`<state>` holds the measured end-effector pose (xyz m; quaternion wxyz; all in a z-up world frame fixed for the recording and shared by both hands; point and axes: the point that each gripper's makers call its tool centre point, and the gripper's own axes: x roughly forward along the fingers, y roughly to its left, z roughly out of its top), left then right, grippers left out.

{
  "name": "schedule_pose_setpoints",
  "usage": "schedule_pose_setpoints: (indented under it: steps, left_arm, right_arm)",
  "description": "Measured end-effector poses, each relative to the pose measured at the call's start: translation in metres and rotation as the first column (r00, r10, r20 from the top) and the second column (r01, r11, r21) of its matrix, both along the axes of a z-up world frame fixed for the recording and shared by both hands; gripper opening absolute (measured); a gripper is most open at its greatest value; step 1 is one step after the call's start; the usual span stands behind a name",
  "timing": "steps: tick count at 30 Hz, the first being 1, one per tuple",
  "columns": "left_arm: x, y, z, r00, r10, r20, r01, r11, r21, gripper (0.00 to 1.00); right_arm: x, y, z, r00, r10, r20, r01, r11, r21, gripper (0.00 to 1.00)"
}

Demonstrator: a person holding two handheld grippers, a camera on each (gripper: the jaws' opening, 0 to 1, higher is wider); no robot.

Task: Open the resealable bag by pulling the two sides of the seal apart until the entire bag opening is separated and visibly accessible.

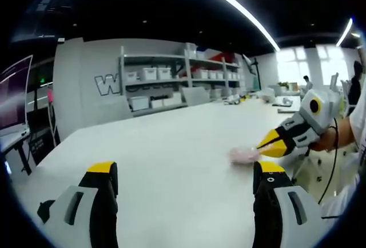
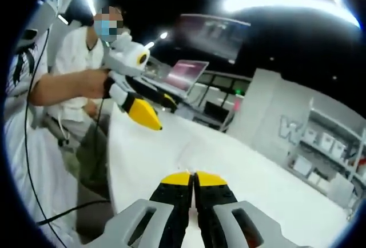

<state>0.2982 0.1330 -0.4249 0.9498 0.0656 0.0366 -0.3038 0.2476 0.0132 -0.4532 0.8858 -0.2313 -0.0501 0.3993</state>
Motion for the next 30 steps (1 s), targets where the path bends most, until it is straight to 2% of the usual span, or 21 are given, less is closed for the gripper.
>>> schedule_pose_setpoints:
  steps: [5, 15, 30]
  left_arm:
    - [0.0, 0.001, -0.002, 1.0, 0.003, -0.004, -0.003, 1.0, 0.0, 0.98]
    - [0.001, 0.002, -0.003, 1.0, 0.006, -0.002, -0.006, 1.0, -0.003, 0.98]
    - [0.003, 0.001, -0.005, 1.0, 0.0, 0.001, 0.0, 1.0, 0.002, 0.98]
  right_arm:
    - [-0.001, 0.0, -0.005, 1.0, 0.002, -0.019, -0.002, 1.0, -0.014, 0.02]
    - [-0.01, -0.002, -0.007, 1.0, 0.012, -0.007, -0.013, 0.998, -0.068, 0.02]
    - [-0.018, -0.004, -0.013, 1.0, 0.01, -0.018, -0.012, 0.997, -0.071, 0.01]
